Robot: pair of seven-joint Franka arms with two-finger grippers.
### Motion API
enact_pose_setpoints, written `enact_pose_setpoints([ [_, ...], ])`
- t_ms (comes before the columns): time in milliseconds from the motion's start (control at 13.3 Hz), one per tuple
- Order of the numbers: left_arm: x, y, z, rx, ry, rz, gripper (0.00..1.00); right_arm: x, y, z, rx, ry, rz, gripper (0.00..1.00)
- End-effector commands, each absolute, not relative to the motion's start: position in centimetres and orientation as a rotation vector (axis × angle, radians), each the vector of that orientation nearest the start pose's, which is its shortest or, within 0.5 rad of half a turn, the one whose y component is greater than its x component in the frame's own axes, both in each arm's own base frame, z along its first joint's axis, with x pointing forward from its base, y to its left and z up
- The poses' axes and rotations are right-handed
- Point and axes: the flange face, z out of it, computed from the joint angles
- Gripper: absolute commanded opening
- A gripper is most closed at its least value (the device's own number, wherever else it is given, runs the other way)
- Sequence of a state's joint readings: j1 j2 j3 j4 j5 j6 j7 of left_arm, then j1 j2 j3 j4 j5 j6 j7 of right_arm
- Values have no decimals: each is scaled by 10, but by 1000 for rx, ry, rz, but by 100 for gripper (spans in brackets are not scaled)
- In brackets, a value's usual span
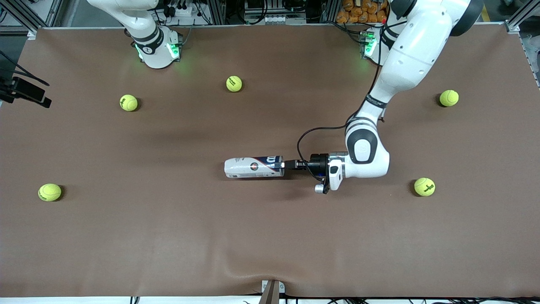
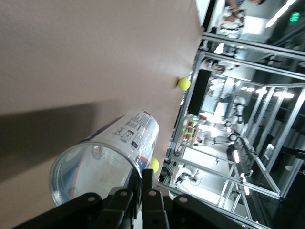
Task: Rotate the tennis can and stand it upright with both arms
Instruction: 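Lift and rotate the can upright with the left gripper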
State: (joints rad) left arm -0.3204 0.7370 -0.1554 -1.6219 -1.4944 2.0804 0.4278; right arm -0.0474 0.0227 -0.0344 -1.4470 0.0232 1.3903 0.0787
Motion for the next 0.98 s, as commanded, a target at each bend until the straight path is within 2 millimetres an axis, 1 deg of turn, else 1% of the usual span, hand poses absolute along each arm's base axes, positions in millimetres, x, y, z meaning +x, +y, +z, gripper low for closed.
enact_pose_setpoints([
  [0, 604, -351, 257, 1939, 190, -336, 0, 536, -38, 661, -3090, 259, 119, 100],
  [225, 605, -345, 295, 2062, 198, -374, 0, 537, -36, 661, -3091, 254, 119, 100],
  [300, 606, -345, 310, 2128, 199, -386, 0, 537, -35, 661, -3091, 254, 120, 100],
  [375, 610, -346, 328, 2178, 216, -384, 0, 537, -35, 661, -3091, 254, 120, 100],
  [451, 610, -347, 337, 2230, 260, -405, 0, 537, -35, 661, -3091, 252, 120, 100],
  [526, 609, -351, 353, 2289, 270, -397, 0, 537, -35, 661, -3091, 254, 120, 100],
  [601, 602, -363, 363, 2363, 258, -390, 0, 537, -35, 661, -3091, 254, 120, 100],
  [751, 591, -375, 390, 2474, 305, -364, 0, 537, -35, 660, -3091, 254, 122, 100],
  [826, 582, -384, 403, 2533, 317, -343, 0, 537, -35, 660, -3091, 254, 122, 100],
  [901, 568, -396, 416, 2594, 320, -339, 0, 537, -35, 660, -3091, 254, 122, 100],
])
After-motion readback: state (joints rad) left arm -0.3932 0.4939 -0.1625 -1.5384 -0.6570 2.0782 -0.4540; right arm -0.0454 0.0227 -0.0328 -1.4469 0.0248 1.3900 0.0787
